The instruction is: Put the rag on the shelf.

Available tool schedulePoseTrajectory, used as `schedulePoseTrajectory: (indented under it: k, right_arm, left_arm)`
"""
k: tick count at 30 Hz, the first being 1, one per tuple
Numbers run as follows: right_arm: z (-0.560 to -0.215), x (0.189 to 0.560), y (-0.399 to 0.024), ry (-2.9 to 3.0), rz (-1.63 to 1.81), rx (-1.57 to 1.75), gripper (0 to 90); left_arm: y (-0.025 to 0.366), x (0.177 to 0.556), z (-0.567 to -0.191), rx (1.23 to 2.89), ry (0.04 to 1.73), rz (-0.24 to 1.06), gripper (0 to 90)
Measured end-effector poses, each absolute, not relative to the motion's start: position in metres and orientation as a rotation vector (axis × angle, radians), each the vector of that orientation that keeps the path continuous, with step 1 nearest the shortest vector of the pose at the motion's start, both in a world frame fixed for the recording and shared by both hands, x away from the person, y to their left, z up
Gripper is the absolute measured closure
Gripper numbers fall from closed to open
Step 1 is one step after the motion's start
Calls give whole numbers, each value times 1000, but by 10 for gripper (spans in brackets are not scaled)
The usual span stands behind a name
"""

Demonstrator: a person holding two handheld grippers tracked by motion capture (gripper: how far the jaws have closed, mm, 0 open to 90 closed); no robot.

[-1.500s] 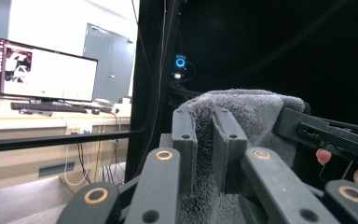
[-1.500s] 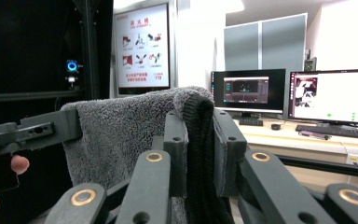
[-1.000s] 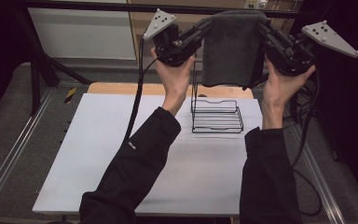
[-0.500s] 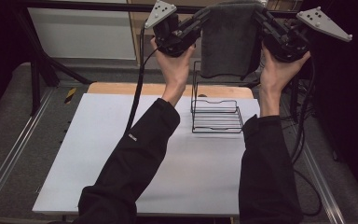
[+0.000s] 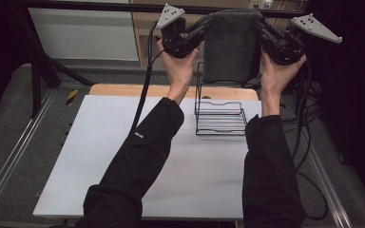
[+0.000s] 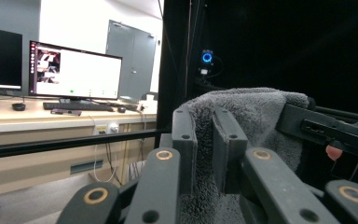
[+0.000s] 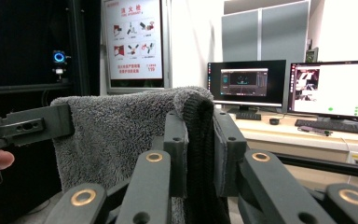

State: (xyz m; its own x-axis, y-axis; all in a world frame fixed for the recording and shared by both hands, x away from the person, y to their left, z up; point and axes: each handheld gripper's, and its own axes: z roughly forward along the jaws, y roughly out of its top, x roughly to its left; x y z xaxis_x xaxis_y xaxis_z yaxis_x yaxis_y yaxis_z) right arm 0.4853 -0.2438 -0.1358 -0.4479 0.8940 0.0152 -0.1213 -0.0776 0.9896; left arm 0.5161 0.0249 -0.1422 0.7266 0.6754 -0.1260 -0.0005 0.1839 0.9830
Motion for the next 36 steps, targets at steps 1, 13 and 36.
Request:
schedulePoseTrajectory:
  k: [1,13,36]
  right_arm:
    - [-138,486,-244,1408,1637,888,789]
    - [-167,483,-251,1456,1619,937,789]
    - [-210,475,-269,1520,1594,1007,787]
  left_arm:
    - [25,517,-144,1321,631,524,805]
    - [23,516,-171,1388,624,480,804]
    - [13,511,-202,1511,595,437,804]
